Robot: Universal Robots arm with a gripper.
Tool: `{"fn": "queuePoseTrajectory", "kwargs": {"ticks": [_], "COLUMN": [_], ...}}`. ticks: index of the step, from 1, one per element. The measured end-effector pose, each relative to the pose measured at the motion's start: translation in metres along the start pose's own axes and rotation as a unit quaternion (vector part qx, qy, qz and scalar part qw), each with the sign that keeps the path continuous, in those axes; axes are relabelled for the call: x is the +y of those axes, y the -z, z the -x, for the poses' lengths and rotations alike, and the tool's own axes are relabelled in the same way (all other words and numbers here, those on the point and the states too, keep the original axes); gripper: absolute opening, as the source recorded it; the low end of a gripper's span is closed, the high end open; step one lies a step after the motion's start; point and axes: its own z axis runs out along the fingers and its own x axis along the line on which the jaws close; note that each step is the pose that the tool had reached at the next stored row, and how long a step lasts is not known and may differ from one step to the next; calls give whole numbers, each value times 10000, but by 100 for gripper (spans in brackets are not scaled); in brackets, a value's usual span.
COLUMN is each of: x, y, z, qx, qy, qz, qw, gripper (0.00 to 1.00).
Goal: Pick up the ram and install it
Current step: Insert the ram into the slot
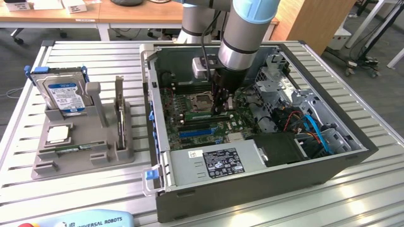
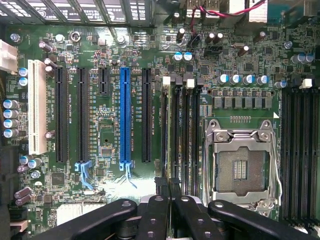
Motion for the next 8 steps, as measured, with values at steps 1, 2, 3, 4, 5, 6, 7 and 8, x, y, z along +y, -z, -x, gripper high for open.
{"fn": "queuePoseTrajectory", "kwargs": {"ticks": [1, 2, 3, 4, 5, 6, 7, 8], "x": [0, 0, 0, 0, 0, 0, 0, 0], "y": [-2, -1, -2, -2, -3, -4, -5, -5], "z": [0, 0, 0, 0, 0, 0, 0, 0], "qx": [-1, 0, 0, 0, 0, 0, 0, 0], "qy": [0, 0, 0, 0, 0, 0, 0, 0], "qz": [0, 0, 0, 0, 0, 0, 0, 0], "qw": [10000, 10000, 10000, 10000, 10000, 10000, 10000, 10000], "gripper": [12, 12, 12, 12, 12, 12, 12, 12]}}
